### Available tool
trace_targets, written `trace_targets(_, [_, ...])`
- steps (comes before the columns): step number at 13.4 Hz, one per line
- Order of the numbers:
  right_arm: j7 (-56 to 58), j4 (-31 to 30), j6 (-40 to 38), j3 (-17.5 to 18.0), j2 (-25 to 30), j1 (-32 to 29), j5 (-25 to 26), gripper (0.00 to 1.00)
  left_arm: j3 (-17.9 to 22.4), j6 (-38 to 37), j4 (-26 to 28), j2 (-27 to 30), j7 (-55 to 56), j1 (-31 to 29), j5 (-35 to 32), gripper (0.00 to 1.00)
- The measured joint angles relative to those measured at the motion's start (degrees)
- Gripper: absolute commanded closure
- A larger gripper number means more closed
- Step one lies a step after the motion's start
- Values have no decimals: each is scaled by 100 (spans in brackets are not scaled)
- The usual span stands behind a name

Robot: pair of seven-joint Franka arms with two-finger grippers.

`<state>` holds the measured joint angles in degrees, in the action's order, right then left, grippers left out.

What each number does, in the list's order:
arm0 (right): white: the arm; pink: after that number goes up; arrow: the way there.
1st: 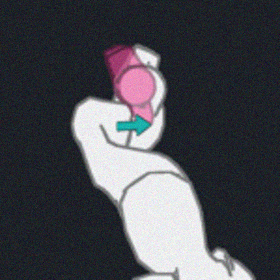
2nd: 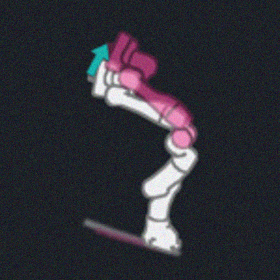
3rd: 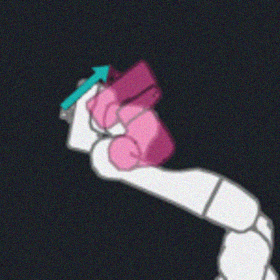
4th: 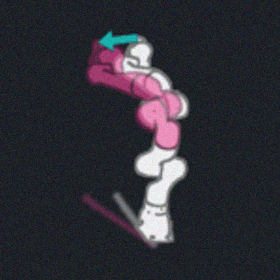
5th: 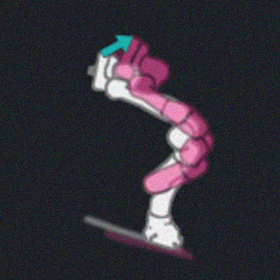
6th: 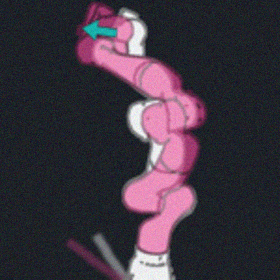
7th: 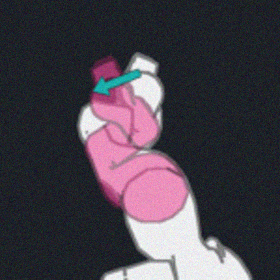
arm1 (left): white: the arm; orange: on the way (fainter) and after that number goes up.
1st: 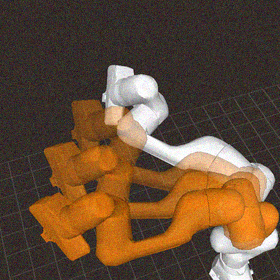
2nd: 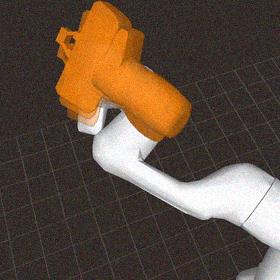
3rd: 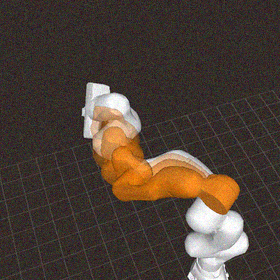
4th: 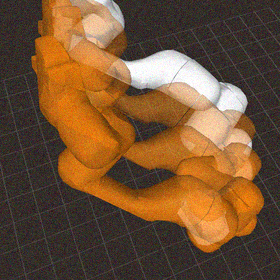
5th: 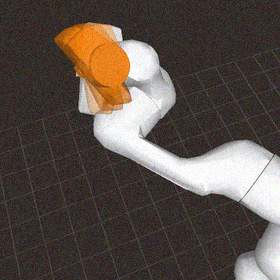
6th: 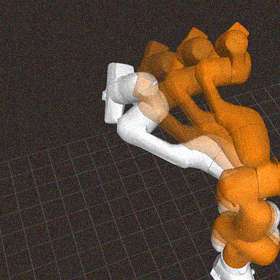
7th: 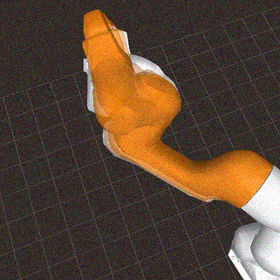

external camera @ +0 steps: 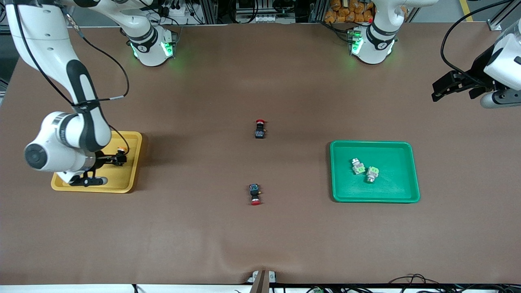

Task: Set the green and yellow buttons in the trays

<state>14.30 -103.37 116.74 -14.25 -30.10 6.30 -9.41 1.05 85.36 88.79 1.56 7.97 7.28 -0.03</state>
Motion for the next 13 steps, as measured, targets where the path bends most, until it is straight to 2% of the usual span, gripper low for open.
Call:
trace_targets(10, [-165,2413,-1888,48,77,53,-84,0,3,-17,202,448,-143,-83,0,0])
trace_targets(13, [-327,2905,-2297,50,258,114,-84,0,3,-17,278,491,-143,-86,0,0])
